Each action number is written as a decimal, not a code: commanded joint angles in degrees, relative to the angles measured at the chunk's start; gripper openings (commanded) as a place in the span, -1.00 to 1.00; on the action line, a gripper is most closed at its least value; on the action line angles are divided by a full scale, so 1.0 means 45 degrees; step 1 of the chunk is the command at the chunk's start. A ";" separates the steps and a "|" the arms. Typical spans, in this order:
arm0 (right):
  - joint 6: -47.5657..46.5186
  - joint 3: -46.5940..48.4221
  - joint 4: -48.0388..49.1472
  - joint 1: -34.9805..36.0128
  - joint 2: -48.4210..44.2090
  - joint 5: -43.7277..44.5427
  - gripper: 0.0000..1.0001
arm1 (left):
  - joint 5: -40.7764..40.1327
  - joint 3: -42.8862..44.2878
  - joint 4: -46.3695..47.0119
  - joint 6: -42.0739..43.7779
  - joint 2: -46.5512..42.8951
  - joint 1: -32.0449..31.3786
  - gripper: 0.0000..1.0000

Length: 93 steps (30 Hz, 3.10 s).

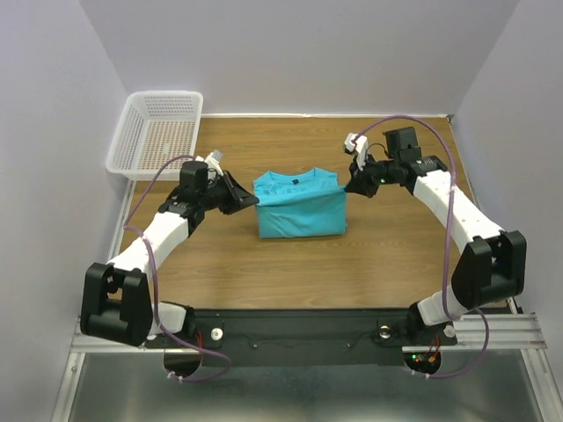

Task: Fold and stack the t-shirts
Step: Fold the tshirt

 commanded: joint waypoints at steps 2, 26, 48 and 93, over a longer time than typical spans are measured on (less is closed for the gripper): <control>0.0330 0.1522 0.0937 0.0022 0.1244 0.0113 -0.99 | 0.0376 0.1020 0.0882 0.0762 0.0882 0.0386 -1.00; 0.1170 0.4436 0.1717 0.0003 0.5232 0.1244 -0.99 | 0.0611 0.4010 0.1333 0.1563 0.5179 0.1011 -1.00; 0.1970 0.4338 0.2694 0.0003 0.5779 0.2592 -0.99 | 0.0123 0.5826 0.1372 0.1778 0.7856 0.1187 -1.00; 0.5016 0.4260 0.3807 -0.0016 0.6583 0.6983 -0.05 | 0.0632 0.1940 0.3871 0.4434 0.4732 -0.0532 -0.01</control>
